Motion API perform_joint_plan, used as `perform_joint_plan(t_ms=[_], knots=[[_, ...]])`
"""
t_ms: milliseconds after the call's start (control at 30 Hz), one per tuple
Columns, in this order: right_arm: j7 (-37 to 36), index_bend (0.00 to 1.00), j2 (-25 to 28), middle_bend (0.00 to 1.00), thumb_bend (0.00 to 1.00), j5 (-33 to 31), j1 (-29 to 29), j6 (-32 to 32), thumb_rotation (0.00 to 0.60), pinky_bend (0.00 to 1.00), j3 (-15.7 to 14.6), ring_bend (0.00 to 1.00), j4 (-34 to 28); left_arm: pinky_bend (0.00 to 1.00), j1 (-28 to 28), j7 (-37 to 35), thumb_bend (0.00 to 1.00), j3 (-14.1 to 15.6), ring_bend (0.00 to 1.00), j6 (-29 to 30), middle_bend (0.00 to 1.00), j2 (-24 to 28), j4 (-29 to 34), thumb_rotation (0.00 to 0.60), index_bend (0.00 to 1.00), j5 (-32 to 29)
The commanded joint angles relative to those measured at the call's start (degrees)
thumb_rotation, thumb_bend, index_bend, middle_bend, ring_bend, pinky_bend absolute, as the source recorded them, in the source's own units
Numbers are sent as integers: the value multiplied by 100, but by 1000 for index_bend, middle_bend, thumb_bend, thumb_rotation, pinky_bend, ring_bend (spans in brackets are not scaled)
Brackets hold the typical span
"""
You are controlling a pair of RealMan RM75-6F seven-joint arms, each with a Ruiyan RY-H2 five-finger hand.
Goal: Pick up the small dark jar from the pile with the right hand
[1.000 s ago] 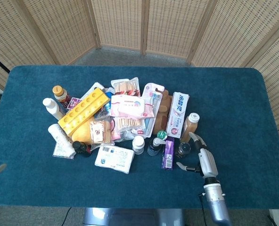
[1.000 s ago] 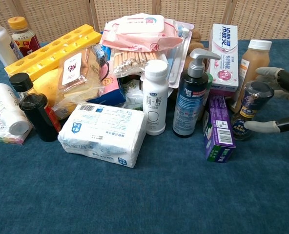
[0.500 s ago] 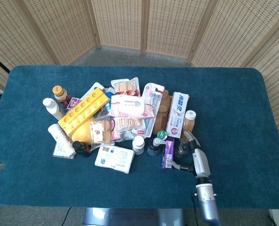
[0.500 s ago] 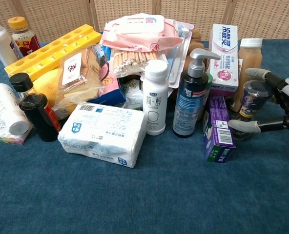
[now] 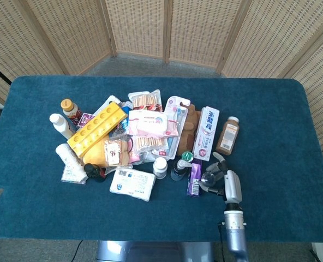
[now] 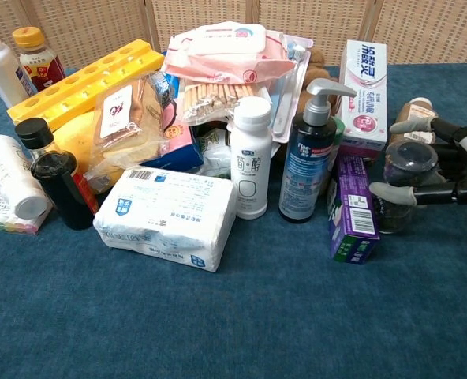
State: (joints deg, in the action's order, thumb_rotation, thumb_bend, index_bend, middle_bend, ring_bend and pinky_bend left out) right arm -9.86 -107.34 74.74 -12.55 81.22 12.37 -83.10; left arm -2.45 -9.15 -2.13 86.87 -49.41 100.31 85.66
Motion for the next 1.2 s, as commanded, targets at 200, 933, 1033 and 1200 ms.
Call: perform_joint_plan(t_ms=[200,933,1033,1200], knots=[[-42,614,-91,946,0,127,81,220,600,936,-2,917,96,0,-4,22,83,0,0,-17,0,-6,9,600,0,0],[1828,628,829,951,0,381,-1125,70,600,940,1708,921,-2036,0,-24,-48,82,43,0,-64,0,19,54,600,0,111],[2138,629,892,951,0,257,-1375,-20,600,941,1955,921,-2247,0,-23,-68,83,51,0,-63,0,27,54,600,0,127],[2549,630,940,951,0,67,-1739,-84,600,940,2220,921,-2485,0,-18,-96,84,54,0,-49,0,41,58,600,0,140]])
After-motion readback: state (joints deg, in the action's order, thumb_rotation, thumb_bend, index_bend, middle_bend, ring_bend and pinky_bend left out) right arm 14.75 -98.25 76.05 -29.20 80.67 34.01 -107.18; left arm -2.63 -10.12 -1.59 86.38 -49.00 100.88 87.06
